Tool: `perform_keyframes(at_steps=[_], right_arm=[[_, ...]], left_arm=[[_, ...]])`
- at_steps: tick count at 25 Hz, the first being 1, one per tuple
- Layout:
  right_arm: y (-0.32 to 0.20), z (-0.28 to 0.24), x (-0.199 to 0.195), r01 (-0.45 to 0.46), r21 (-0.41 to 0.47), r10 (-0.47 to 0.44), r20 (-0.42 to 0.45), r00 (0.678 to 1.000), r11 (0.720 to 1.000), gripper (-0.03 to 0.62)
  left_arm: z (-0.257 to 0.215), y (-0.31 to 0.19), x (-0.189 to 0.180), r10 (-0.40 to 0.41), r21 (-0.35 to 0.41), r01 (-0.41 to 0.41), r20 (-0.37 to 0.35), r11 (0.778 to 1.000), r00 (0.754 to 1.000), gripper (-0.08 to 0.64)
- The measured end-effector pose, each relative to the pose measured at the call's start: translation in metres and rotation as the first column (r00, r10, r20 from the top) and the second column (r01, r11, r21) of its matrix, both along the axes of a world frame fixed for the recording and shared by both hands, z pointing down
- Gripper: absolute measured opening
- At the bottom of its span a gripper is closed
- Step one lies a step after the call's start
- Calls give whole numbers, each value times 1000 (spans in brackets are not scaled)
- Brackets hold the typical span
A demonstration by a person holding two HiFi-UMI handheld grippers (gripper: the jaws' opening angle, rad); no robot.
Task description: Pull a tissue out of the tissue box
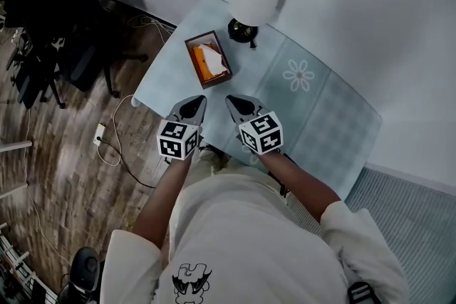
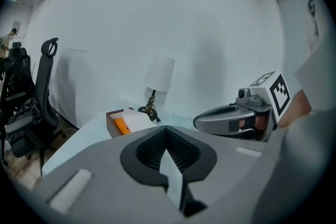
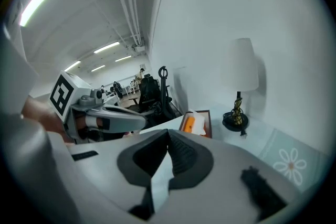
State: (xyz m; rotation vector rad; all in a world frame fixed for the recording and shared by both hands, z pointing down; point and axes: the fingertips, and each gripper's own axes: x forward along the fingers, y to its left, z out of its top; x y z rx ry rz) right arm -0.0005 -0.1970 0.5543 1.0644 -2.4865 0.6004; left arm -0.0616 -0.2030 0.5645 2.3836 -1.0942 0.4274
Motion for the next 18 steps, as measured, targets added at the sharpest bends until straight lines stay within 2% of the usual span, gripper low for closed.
perform_keyframes(at_steps=[4,10,16,18], right_arm=[[-26,22,-3,3,-25,-4,-42,999,1000,14],[-62,54,1,-12,-54,6,-109,994,998,14],[-91,80,0,-22,-81,9,-153,988,996,14],[-95,85,2,-32,-92,17,-154,988,995,14]], left_arm=[[19,-23,0,-8,-27,8,5,1000,1000,6],[53,-45,7,24,-78,-19,71,997,997,6],[86,-73,-3,-38,-174,49,66,983,997,6],[87,-77,-5,-43,-184,55,64,981,997,6]])
